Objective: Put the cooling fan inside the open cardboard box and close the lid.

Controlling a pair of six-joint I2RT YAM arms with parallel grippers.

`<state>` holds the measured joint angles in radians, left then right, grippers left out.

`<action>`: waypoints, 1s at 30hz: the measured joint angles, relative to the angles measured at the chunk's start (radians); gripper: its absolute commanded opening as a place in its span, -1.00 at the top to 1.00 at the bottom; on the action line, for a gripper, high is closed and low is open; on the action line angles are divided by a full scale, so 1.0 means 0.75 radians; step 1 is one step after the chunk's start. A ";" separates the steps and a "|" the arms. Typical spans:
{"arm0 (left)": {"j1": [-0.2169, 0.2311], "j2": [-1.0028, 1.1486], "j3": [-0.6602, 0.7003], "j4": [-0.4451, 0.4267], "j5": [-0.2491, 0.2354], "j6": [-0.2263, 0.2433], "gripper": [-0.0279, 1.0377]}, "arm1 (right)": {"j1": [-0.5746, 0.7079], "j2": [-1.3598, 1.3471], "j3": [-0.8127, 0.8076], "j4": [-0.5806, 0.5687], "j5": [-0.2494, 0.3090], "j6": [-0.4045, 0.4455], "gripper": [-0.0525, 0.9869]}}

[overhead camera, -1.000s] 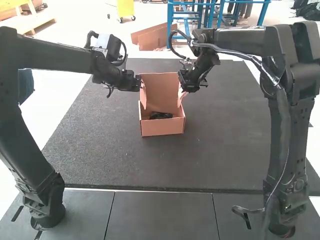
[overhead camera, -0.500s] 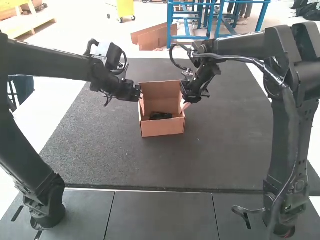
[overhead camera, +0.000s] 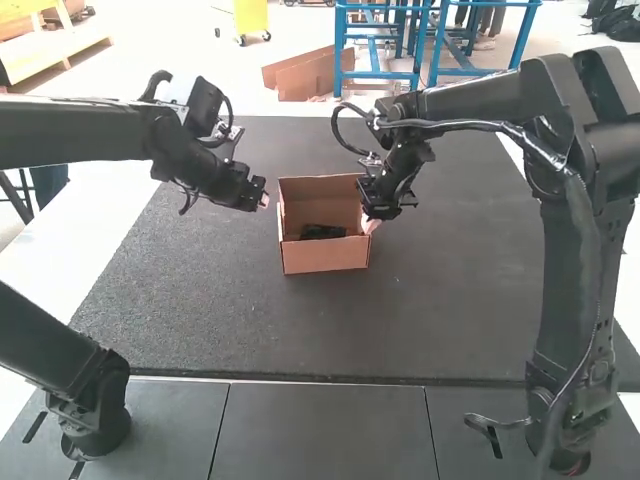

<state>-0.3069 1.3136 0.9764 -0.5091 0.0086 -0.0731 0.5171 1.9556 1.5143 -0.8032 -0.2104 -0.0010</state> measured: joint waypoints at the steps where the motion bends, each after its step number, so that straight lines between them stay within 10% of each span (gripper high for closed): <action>1: 0.020 -0.013 0.000 0.005 0.000 0.010 -0.87 | 0.000 0.000 0.009 -0.012 -0.006 0.005 -0.20; 4: 0.091 -0.048 0.000 0.039 -0.001 0.026 -0.87 | 0.003 0.000 0.062 -0.057 -0.019 0.025 -0.87; 14: 0.144 -0.019 0.017 0.196 -0.005 0.042 -0.87 | 0.002 0.000 0.227 -0.160 -0.145 0.072 -0.87; 30: -0.147 0.324 0.294 0.300 -0.026 -0.008 -0.87 | -0.154 -0.259 0.219 -0.080 -0.107 0.055 -0.87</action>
<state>-0.4171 1.5566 1.1973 -0.2840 -0.0113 -0.0792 0.4015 1.7615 1.6787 -0.8635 -0.2909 0.0402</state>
